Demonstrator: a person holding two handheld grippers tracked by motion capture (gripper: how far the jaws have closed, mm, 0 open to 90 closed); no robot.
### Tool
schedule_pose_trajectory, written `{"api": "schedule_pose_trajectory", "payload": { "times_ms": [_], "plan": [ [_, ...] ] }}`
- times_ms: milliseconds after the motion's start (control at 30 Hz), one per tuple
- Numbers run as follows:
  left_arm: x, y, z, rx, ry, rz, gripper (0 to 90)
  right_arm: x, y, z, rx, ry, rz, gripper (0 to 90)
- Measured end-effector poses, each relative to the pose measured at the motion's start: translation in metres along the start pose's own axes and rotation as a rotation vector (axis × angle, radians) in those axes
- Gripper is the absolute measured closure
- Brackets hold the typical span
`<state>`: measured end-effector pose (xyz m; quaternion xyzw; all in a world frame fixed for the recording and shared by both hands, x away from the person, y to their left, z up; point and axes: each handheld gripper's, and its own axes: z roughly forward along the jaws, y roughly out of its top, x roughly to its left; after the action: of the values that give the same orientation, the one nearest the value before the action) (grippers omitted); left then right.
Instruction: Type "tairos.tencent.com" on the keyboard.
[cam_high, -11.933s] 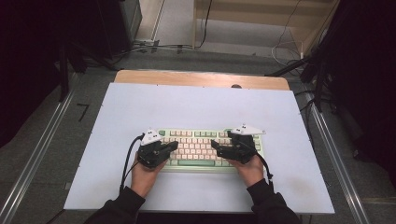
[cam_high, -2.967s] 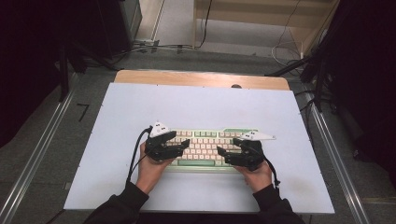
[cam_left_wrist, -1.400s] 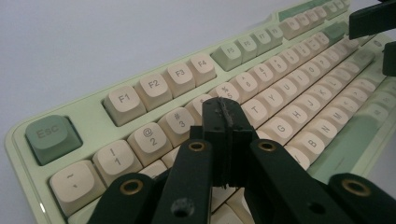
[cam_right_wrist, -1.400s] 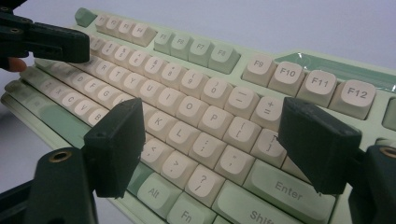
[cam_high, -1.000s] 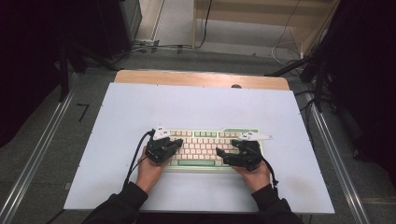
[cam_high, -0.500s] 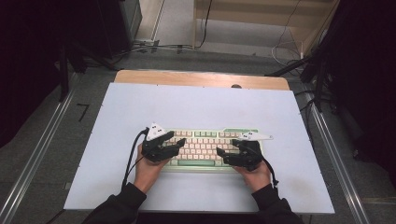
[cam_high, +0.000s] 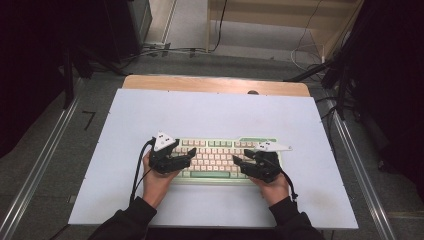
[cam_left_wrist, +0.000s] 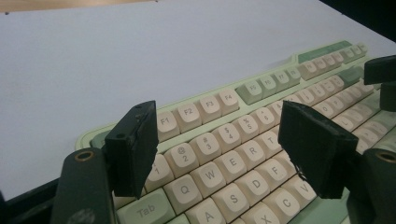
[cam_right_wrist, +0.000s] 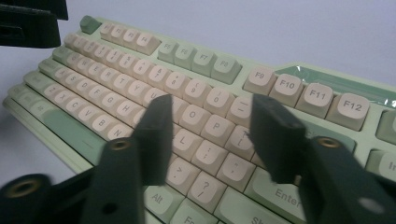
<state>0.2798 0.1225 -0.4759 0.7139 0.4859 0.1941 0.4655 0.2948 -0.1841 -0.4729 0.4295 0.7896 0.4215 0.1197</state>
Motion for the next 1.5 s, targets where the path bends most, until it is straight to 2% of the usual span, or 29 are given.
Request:
{"api": "schedule_pose_trajectory", "payload": {
  "times_ms": [167, 200, 533, 700, 867, 1067, 1167, 1500],
  "plan": [
    [0.0, 0.001, -0.001, -0.004, 0.001, 0.0, 21.5, 0.003, 0.0, -0.001, -0.023, 0.013, -0.014, 83.0],
    [0.0, 0.001, 0.0, -0.004, 0.001, 0.002, 20.5, 0.004, 0.0, -0.001, -0.025, 0.018, -0.015, 86.9],
    [0.0, 0.001, 0.001, 0.005, 0.007, 0.0, 20.1, 0.017, 0.003, 0.008, -0.009, 0.057, -0.061, 87.4],
    [0.001, 0.0, 0.002, 0.009, 0.009, -0.005, 20.3, 0.025, 0.003, 0.013, 0.001, 0.075, -0.066, 87.4],
    [0.001, 0.0, 0.002, 0.014, 0.009, 0.001, 20.2, 0.038, 0.003, 0.021, 0.026, 0.092, -0.115, 87.4],
    [0.0, -0.001, 0.003, 0.018, 0.008, 0.002, 20.6, 0.048, 0.0, 0.03, 0.057, 0.102, -0.145, 87.3],
    [0.001, -0.001, 0.003, 0.021, 0.01, 0.002, 20.6, 0.051, 0.0, 0.033, 0.063, 0.098, -0.162, 87.3],
    [0.001, -0.001, 0.003, 0.024, 0.005, -0.003, 20.6, 0.052, -0.002, 0.038, 0.086, 0.098, -0.166, 87.3]
  ]
}}
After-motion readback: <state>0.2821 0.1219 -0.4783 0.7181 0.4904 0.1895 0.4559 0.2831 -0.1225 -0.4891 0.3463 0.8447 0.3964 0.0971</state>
